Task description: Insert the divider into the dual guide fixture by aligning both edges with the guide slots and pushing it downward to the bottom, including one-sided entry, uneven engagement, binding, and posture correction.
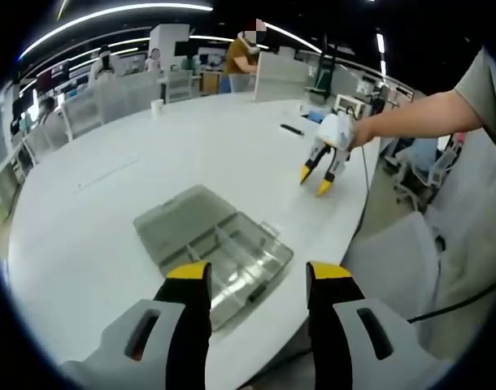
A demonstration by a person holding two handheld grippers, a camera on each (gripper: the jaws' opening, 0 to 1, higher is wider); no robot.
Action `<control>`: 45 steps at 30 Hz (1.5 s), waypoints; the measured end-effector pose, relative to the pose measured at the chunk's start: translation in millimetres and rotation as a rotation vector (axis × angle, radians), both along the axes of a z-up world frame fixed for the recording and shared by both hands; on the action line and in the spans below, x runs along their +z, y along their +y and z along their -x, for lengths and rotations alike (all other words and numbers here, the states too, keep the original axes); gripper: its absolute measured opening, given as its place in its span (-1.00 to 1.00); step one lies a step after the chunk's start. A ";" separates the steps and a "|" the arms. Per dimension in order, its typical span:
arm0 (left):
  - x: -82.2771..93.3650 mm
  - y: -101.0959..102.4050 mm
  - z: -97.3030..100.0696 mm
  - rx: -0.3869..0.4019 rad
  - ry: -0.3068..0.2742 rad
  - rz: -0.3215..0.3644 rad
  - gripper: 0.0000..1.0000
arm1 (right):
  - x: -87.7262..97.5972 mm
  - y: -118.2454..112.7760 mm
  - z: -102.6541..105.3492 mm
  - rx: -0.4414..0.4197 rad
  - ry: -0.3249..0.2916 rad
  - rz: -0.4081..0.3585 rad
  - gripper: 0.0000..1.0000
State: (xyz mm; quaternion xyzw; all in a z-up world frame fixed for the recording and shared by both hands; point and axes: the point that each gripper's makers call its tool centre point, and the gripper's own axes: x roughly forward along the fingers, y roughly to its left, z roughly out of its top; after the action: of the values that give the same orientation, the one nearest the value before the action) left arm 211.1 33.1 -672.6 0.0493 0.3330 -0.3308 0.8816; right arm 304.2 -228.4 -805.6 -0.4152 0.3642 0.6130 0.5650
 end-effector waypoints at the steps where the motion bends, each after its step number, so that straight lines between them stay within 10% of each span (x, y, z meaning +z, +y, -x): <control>1: 0.1 0.0 0.0 0.000 0.000 0.000 -0.09 | -1.2 0.4 -2.4 -0.002 0.000 -0.003 -0.45; 45: 8.2 -63.0 -23.3 -0.092 -0.012 0.084 -0.21 | 65.3 93.6 27.3 0.126 -0.096 -0.145 -0.46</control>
State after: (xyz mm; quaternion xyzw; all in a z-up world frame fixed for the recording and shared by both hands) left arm 234.5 -29.9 -664.4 0.0295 0.3110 -0.3843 0.8687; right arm 276.8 -134.8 -740.4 -0.4243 0.2644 0.6514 0.5708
